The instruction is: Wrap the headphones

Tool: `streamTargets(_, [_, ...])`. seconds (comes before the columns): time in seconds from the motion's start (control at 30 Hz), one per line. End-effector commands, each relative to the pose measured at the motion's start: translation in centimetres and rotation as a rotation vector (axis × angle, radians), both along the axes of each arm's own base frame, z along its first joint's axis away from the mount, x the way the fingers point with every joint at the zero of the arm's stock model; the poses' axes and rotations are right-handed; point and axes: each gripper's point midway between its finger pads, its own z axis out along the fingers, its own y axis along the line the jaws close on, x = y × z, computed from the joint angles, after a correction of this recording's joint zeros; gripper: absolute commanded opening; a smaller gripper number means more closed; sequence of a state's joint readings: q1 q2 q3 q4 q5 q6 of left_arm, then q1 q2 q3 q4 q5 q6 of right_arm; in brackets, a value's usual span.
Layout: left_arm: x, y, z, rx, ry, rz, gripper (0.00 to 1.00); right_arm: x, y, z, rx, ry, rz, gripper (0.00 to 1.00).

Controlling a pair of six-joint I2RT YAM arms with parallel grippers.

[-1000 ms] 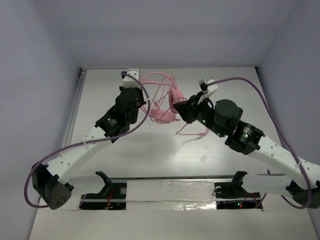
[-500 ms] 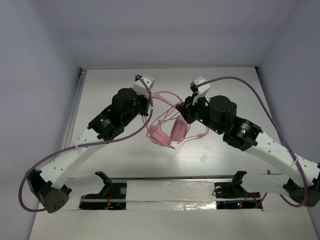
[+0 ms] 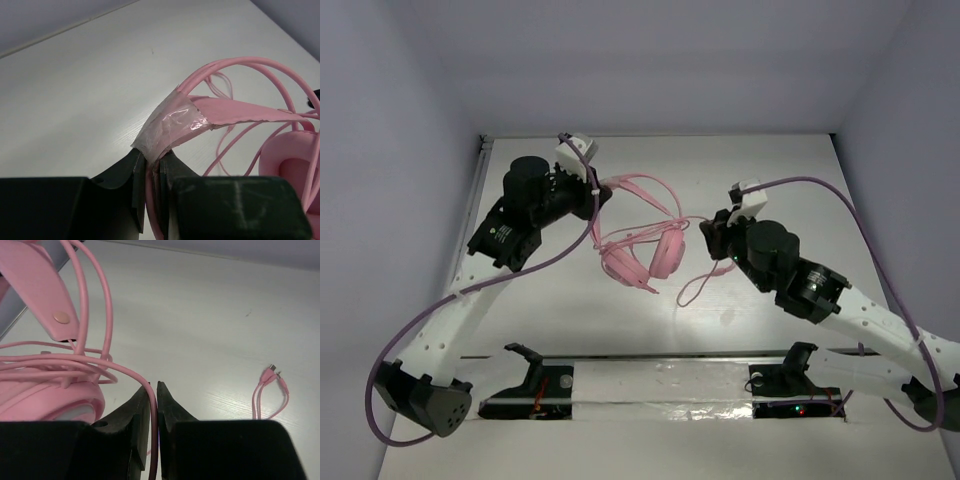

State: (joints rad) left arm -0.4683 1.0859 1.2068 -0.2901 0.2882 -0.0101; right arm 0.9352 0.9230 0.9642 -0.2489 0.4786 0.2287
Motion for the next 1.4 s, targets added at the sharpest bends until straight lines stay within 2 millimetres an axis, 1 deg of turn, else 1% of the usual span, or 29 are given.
streamTargets(0.0, [-2.7, -2.2, 7.4, -0.192, -0.126, -0.172, 0.00, 1.1, -1.2, 1.7, 0.082, -0.045, -0.104, 0.16])
streamTargets(0.1, [-3.0, -2.2, 7.9, -0.226, -0.120, -0.201, 0.00, 1.2, -0.5, 1.1, 0.082, -0.036, -0.084, 0.17])
streamTargets(0.17, [-4.0, -2.8, 8.7, -0.270, -0.117, -0.271, 0.00, 1.4, 0.4, 0.3, 0.079, -0.022, -0.067, 0.18])
streamTargets(0.23, [-4.3, -3.0, 9.3, -0.303, -0.113, -0.312, 0.00, 2.0, 0.9, -0.2, 0.089, -0.014, -0.068, 0.19])
streamTargets(0.27, [-5.2, -3.5, 9.7, -0.330, -0.088, -0.365, 0.00, 2.2, 1.2, -0.4, 0.094, -0.013, -0.070, 0.22])
streamTargets(0.3, [-5.0, -3.4, 9.8, -0.343, -0.077, -0.369, 0.00, 2.5, 1.7, 0.1, 0.131, -0.030, -0.072, 0.24])
streamTargets(0.33, [-5.0, -3.4, 10.5, -0.363, -0.091, -0.381, 0.00, 2.6, 1.8, -0.8, 0.129, -0.025, -0.070, 0.27])
streamTargets(0.37, [-5.3, -3.3, 10.7, -0.396, -0.061, -0.394, 0.00, 2.7, 2.0, -0.4, 0.163, -0.040, -0.067, 0.30])
streamTargets(0.4, [-5.5, -3.5, 11.2, -0.415, -0.061, -0.404, 0.00, 2.9, 2.1, 0.3, 0.208, -0.063, -0.065, 0.35])
streamTargets(0.43, [-5.2, -3.2, 11.9, -0.436, -0.078, -0.395, 0.00, 2.8, 2.4, -0.3, 0.224, -0.056, -0.056, 0.43])
streamTargets(0.5, [-5.2, -3.1, 12.6, -0.486, -0.047, -0.396, 0.00, 2.8, 3.1, 0.4, 0.275, -0.078, -0.030, 0.44])
streamTargets(0.57, [-5.1, -3.1, 13.5, -0.525, -0.055, -0.404, 0.00, 2.7, 4.2, 0.1, 0.303, -0.074, 0.009, 0.46])
streamTargets(0.63, [-4.7, -3.2, 14.0, -0.568, -0.028, -0.380, 0.00, 2.8, 5.5, 0.0, 0.335, -0.070, 0.051, 0.47])
streamTargets(0.7, [-3.7, -2.6, 14.4, -0.606, -0.004, -0.332, 0.00, 2.9, 6.4, -0.3, 0.356, -0.069, 0.076, 0.47])
streamTargets(0.77, [-3.2, -2.2, 15.1, -0.668, 0.027, -0.300, 0.00, 3.2, 7.3, -1.5, 0.362, -0.049, 0.090, 0.47])
streamTargets(0.8, [-2.8, -2.0, 14.9, -0.691, 0.051, -0.283, 0.00, 3.5, 7.5, -1.8, 0.375, -0.057, 0.095, 0.47])
streamTargets(0.83, [-2.5, -1.4, 15.5, -0.721, 0.038, -0.275, 0.00, 3.4, 7.9, -2.2, 0.382, -0.048, 0.112, 0.47])
streamTargets(0.87, [-2.1, -1.2, 15.4, -0.773, 0.091, -0.246, 0.00, 3.7, 8.5, -3.3, 0.370, -0.033, 0.117, 0.48])
streamTargets(0.93, [-1.6, -0.3, 16.1, -0.833, 0.087, -0.225, 0.00, 3.7, 9.3, -3.7, 0.388, -0.031, 0.142, 0.48])
streamTargets(0.97, [-1.3, 0.0, 16.4, -0.896, 0.128, -0.202, 0.00, 3.8, 9.6, -4.0, 0.392, -0.029, 0.150, 0.51])
streamTargets(1.0, [-1.1, 0.1, 16.2, -0.921, 0.144, -0.189, 0.00, 4.0, 10.1, -4.6, 0.392, -0.023, 0.156, 0.51])
streamTargets(1.07, [0.0, 1.1, 16.5, -0.995, 0.149, -0.120, 0.00, 4.2, 11.2, -5.1, 0.398, -0.009, 0.182, 0.52])
streamTargets(1.13, [0.4, 1.7, 16.8, -1.049, 0.147, -0.079, 0.00, 4.2, 12.8, -6.4, 0.403, 0.027, 0.227, 0.53])
streamTargets(1.17, [1.0, 2.3, 17.2, -1.097, 0.133, -0.037, 0.00, 4.3, 13.6, -6.2, 0.411, 0.030, 0.251, 0.53])
streamTargets(1.2, [1.2, 2.6, 16.9, -1.143, 0.155, -0.020, 0.00, 4.2, 14.3, -6.5, 0.418, 0.046, 0.273, 0.53])
streamTargets(1.23, [1.5, 2.8, 17.0, -1.167, 0.155, -0.005, 0.00, 4.2, 15.3, -7.8, 0.422, 0.081, 0.297, 0.53])
streamTargets(1.27, [2.0, 3.5, 17.2, -1.204, 0.141, 0.033, 0.00, 4.3, 15.7, -8.0, 0.426, 0.087, 0.308, 0.53])
streamTargets(1.33, [2.5, 4.2, 16.4, -1.248, 0.150, 0.091, 0.00, 3.2, 17.5, -8.4, 0.426, 0.110, 0.354, 0.54])
streamTargets(1.37, [3.0, 5.0, 16.4, -1.278, 0.133, 0.135, 0.00, 2.9, 18.2, -9.5, 0.410, 0.131, 0.363, 0.54])
